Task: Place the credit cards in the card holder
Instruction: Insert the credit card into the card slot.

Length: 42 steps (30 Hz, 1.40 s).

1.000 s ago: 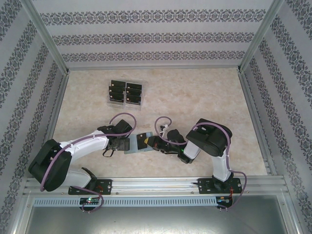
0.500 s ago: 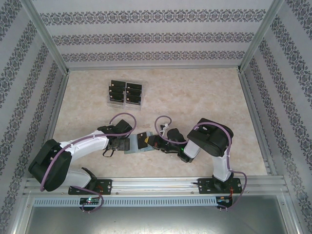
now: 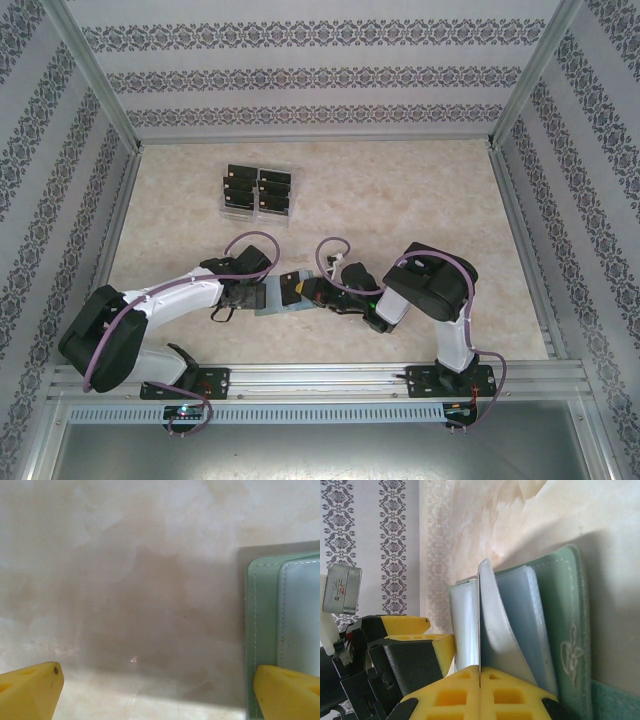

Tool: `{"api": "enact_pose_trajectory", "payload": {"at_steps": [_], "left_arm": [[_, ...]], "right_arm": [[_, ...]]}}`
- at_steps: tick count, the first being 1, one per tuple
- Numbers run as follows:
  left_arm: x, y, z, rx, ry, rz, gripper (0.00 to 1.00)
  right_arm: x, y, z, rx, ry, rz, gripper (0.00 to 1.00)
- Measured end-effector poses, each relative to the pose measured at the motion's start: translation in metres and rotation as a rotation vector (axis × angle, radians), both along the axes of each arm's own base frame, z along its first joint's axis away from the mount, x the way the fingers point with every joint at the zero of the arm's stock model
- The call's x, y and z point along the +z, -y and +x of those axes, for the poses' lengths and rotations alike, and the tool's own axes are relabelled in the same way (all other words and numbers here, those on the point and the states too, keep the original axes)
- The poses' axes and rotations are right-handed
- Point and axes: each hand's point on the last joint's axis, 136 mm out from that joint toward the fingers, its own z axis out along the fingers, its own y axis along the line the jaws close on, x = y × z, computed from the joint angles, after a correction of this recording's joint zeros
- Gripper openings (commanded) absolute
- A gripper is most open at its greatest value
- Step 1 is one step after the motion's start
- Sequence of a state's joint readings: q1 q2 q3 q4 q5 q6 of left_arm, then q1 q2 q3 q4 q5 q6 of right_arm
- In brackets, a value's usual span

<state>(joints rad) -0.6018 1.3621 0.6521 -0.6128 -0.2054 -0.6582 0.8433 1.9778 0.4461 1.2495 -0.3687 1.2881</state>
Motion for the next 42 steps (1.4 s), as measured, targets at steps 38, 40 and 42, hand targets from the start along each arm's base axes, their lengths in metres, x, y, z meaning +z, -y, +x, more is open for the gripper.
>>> {"api": "enact_pose_trajectory", "payload": {"at_steps": [38, 40, 42], "left_arm": [[-0.0009, 0.0014, 0.0003, -0.001, -0.002, -0.006, 0.97], [-0.0009, 0.0014, 0.0003, -0.001, -0.002, -0.006, 0.97], [-0.0009, 0.0014, 0.0004, -0.001, -0.002, -0.006, 0.97]], "right_arm": [[0.0002, -0.0071, -0.0033, 0.000, -0.026, 0.031, 0.00], [0.0001, -0.0051, -0.0037, -0.013, -0.028, 0.034, 0.00], [0.0001, -0.0029, -0.0043, -0.028, -0.031, 0.037, 0.00]]}}
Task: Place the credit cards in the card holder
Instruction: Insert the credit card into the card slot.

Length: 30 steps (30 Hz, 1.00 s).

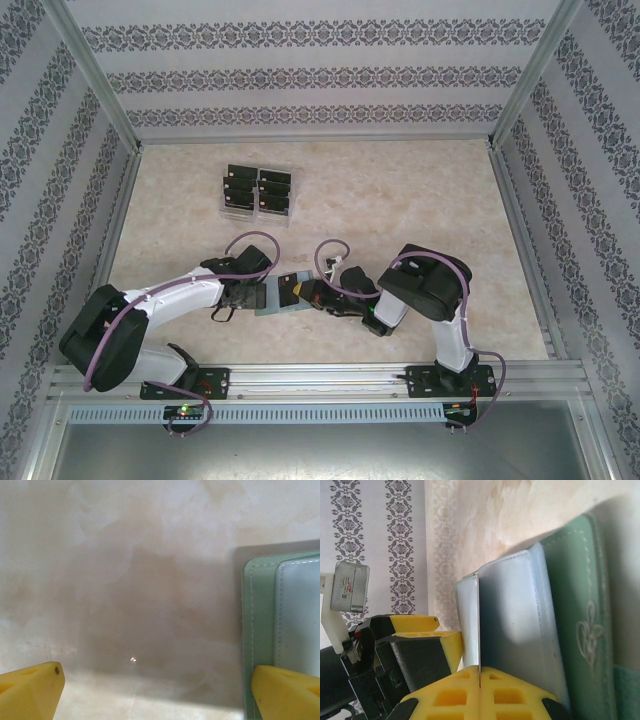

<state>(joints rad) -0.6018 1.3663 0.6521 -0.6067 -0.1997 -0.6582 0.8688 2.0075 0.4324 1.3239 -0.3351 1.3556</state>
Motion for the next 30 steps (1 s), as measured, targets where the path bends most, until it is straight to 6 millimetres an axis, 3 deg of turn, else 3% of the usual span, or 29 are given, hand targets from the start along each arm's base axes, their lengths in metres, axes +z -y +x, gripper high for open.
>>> {"api": "enact_pose_trajectory", "payload": {"at_steps": [9, 30], "left_arm": [[0.000, 0.000, 0.000, 0.000, 0.000, 0.000, 0.97], [0.000, 0.000, 0.000, 0.000, 0.000, -0.001, 0.97]], "right_arm": [[0.001, 0.000, -0.002, -0.008, -0.006, 0.002, 0.00], [0.001, -0.019, -0.005, 0.025, -0.022, 0.012, 0.00]]}}
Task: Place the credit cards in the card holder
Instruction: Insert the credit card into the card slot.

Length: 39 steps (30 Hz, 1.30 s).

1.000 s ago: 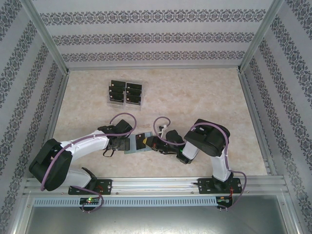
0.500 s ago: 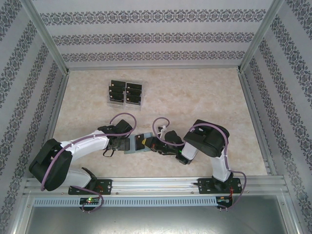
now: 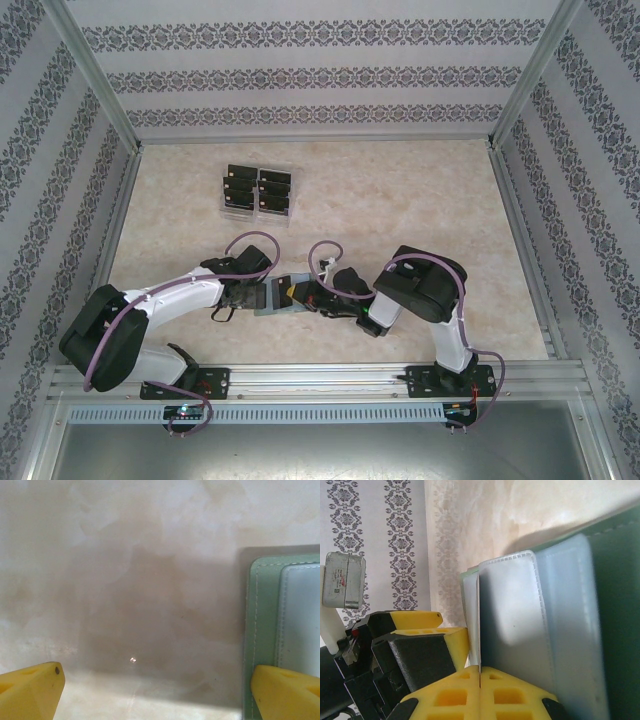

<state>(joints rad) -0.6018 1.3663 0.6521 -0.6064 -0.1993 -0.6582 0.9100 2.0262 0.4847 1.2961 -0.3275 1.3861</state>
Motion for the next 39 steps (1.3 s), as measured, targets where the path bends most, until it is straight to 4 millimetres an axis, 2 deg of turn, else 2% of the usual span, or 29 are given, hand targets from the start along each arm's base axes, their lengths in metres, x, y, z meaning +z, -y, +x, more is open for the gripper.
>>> {"api": "enact_pose_trajectory", "payload": {"at_steps": [2, 5, 7, 10, 17, 22, 26, 30, 35, 39], "left_arm": [[0.000, 0.000, 0.000, 0.000, 0.000, 0.000, 0.97], [0.000, 0.000, 0.000, 0.000, 0.000, 0.000, 0.97], [0.000, 0.000, 0.000, 0.000, 0.000, -0.001, 0.97], [0.000, 0.000, 0.000, 0.000, 0.000, -0.001, 0.97], [0.000, 0.000, 0.000, 0.001, 0.000, -0.001, 0.97], [0.000, 0.001, 0.000, 0.003, 0.002, -0.007, 0.97], [0.002, 0.002, 0.000, 0.001, 0.005, -0.019, 0.97], [0.009, 0.005, 0.003, 0.000, 0.024, -0.035, 0.98], [0.033, 0.021, 0.022, -0.013, 0.082, -0.093, 0.98], [0.051, 0.036, 0.036, -0.034, 0.122, -0.130, 0.99]], "right_arm": [[0.000, -0.001, -0.001, 0.002, 0.000, -0.001, 0.00], [0.000, -0.001, -0.001, 0.003, -0.002, -0.003, 0.20], [0.006, -0.002, -0.001, 0.009, 0.007, 0.011, 0.33], [0.015, -0.002, -0.003, 0.013, 0.012, 0.012, 0.46], [0.024, 0.006, -0.006, 0.022, 0.016, -0.055, 0.65], [0.025, 0.012, -0.007, 0.034, 0.022, -0.124, 0.68], [0.023, 0.020, -0.006, 0.046, 0.023, -0.191, 0.65], [0.017, 0.032, -0.006, 0.054, 0.011, -0.274, 0.43], [0.006, 0.047, -0.002, 0.055, -0.004, -0.353, 0.02], [0.000, 0.053, -0.003, 0.066, -0.013, -0.393, 0.00]]}}
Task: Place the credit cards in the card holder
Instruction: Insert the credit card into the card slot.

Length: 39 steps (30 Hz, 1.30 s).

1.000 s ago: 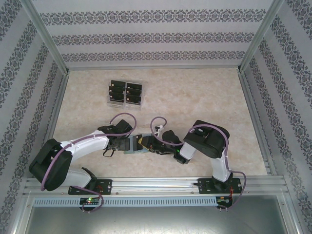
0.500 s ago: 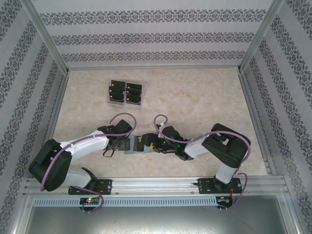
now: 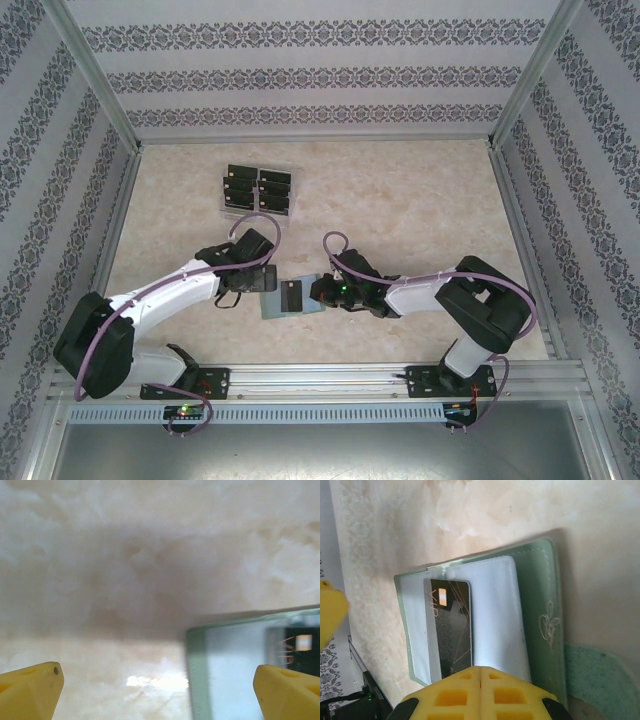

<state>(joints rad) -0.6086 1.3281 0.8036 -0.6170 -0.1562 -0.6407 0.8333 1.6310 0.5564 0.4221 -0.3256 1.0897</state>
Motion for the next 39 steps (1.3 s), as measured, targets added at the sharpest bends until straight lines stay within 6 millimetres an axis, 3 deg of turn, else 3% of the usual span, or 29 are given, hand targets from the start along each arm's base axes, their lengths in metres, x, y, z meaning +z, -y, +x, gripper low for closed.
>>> {"api": "enact_pose_trajectory", "payload": {"at_steps": [4, 17, 29, 39], "left_arm": [[0.005, 0.019, 0.007, -0.042, 0.003, -0.011, 0.99], [-0.017, 0.072, -0.003, -0.180, -0.047, 0.010, 0.99], [-0.034, 0.087, -0.007, -0.193, -0.062, 0.011, 1.00], [-0.050, 0.084, -0.009, -0.163, -0.096, 0.042, 1.00]], "right_arm": [[-0.005, 0.005, -0.003, 0.008, -0.008, -0.031, 0.00], [-0.010, 0.010, -0.003, -0.004, -0.007, -0.044, 0.00], [-0.011, 0.011, -0.003, -0.004, -0.004, -0.040, 0.00], [-0.011, 0.011, -0.003, -0.005, -0.002, -0.037, 0.00]]}}
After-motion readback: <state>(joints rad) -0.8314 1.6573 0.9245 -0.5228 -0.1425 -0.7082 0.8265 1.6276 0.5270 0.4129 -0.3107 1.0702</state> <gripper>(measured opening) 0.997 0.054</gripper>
